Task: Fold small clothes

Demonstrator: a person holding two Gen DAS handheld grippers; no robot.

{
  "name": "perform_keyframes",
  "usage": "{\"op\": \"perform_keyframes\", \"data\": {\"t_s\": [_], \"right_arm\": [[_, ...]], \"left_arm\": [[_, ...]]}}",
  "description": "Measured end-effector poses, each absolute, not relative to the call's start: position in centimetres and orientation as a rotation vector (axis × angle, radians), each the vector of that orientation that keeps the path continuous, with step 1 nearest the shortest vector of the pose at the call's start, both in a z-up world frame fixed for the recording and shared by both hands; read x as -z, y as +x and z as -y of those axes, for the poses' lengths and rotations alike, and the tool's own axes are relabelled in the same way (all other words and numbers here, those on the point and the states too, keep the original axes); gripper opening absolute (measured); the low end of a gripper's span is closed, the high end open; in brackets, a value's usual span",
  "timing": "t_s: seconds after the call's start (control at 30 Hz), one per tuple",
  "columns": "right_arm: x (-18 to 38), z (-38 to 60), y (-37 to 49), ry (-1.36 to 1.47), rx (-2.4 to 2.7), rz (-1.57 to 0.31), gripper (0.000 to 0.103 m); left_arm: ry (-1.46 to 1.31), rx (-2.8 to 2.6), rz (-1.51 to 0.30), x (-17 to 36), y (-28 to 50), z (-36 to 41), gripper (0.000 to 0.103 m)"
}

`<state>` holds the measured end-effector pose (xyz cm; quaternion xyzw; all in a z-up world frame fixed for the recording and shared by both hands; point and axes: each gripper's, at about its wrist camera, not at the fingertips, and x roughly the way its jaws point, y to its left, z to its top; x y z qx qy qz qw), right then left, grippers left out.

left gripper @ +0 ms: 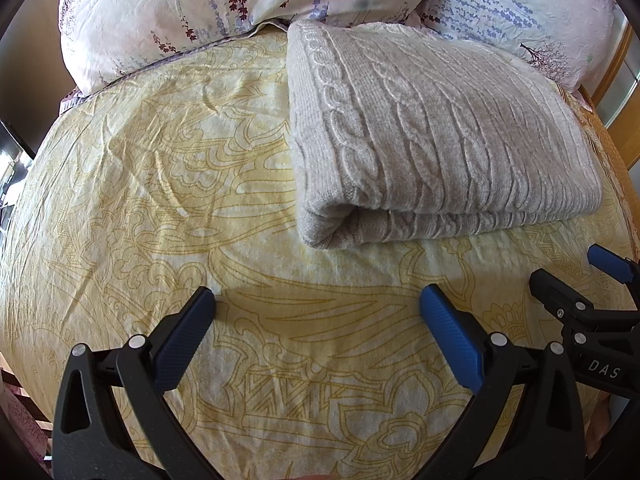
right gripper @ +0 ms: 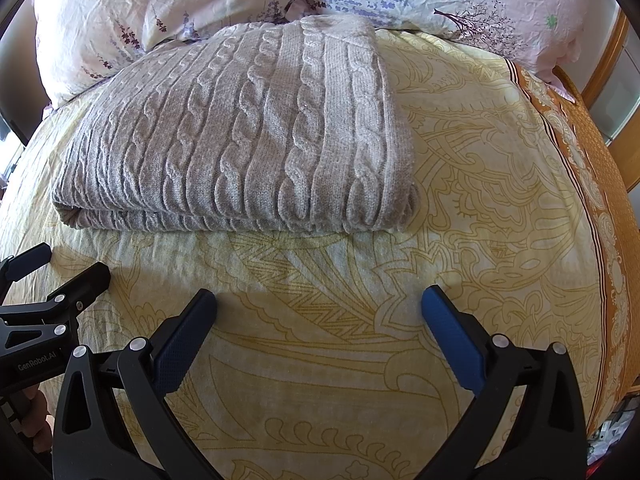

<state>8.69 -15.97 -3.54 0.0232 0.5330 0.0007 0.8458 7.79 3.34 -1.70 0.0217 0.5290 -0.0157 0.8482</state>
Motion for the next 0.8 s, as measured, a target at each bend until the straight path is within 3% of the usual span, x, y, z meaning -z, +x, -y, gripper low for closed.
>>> {"op": "perform_keyframes", "data": {"t_s": [0.8], "right_arm": [[3.51,15.95,8.72,0.05,0.0,-1.124,0.102]], "left_arm": [[0.048,0.037,-1.137,1.87,8.12,-3.47,0.101]]}}
